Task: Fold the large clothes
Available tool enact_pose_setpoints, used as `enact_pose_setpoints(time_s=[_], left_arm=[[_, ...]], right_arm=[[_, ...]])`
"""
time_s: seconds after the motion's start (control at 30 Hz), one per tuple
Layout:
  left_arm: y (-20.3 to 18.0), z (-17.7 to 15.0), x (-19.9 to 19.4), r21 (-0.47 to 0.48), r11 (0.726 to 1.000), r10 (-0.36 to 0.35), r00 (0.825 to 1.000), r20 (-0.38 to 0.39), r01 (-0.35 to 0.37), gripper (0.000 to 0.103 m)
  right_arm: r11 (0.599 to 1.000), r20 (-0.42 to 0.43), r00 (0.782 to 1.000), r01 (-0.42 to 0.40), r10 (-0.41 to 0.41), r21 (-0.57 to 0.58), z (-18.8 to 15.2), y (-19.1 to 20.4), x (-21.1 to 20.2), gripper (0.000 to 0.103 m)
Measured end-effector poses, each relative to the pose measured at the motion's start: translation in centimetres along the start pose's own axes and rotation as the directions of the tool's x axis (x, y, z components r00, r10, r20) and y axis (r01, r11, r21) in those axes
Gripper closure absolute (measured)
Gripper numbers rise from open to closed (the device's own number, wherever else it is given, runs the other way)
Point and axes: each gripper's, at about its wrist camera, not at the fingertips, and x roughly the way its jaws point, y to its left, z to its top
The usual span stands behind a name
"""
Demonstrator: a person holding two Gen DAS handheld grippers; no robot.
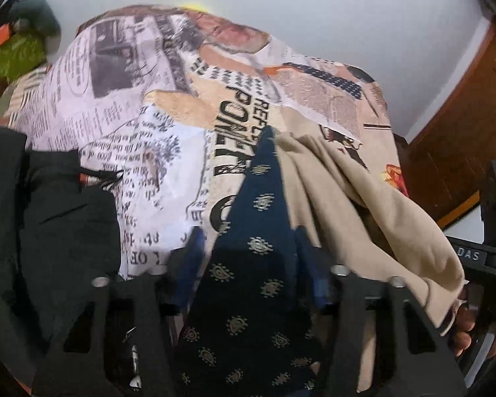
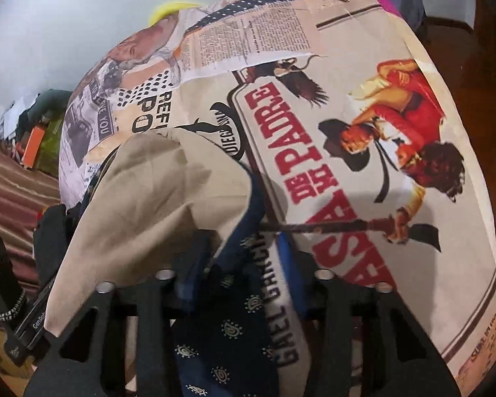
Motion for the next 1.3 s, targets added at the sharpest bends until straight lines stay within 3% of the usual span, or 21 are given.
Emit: enact_pose_setpoints(time_s=[0.07, 0.17, 0.27, 0.5, 0.73, 0.83, 1.07, 1.3], left_arm=[[-0.2, 0.0, -0.7, 0.000, 1.000, 0.001, 1.000, 0.004, -0.001, 0.081], [-0.7, 0.0, -2.0, 0.032, 0.998, 0.056, 0.998, 0.005, -0.056, 0.092], [-0.7, -0.3, -4.0, 0.047, 0.996, 0.073, 0.997, 0.009, -0.073, 0.093], [-1.1, -2.7, -12.7, 0.093, 0.996, 0.002, 0.997, 0.083, -0.010, 0.093], [-1.1, -7.8, -19.6, 0.145, 0.989, -0.038, 0.995, 0.093, 0.024, 0.093], [-1.0, -10.1, -21.6, 0.164, 0.985, -0.060, 0.995, 0.079, 0.046, 0.093], [-0.7, -15.8, -22.7, 0.221, 0.975, -0.027, 0.999, 0.035, 0.018, 0.093], [1.0, -20.3, -19.0, 0.204, 0.979, 0.039, 0.997, -0.063, -0.026, 0.093]], right_arm=[[1.000, 0.026, 0.999, 0.026, -0.026, -0.010, -0.3, 0.6, -0.9, 0.093], [1.000, 0.103, 0.994, 0.022, -0.023, 0.006, -0.9, 1.0, -3.6, 0.096], [1.000, 0.147, 0.989, -0.007, 0.008, -0.004, -1.6, 1.7, -7.1, 0.097], [0.986, 0.270, 0.962, 0.016, 0.030, -0.165, -6.2, 4.7, -15.7, 0.097], [0.972, 0.306, 0.948, -0.007, 0.082, -0.237, -11.9, 5.4, -20.1, 0.097], [0.966, 0.310, 0.949, 0.019, 0.064, -0.259, -14.1, 5.4, -20.9, 0.097], [0.954, 0.282, 0.959, 0.093, -0.009, -0.286, -18.2, 4.5, -20.1, 0.097], [0.954, 0.226, 0.966, 0.178, -0.124, -0.240, -20.4, 1.6, -17.0, 0.097]])
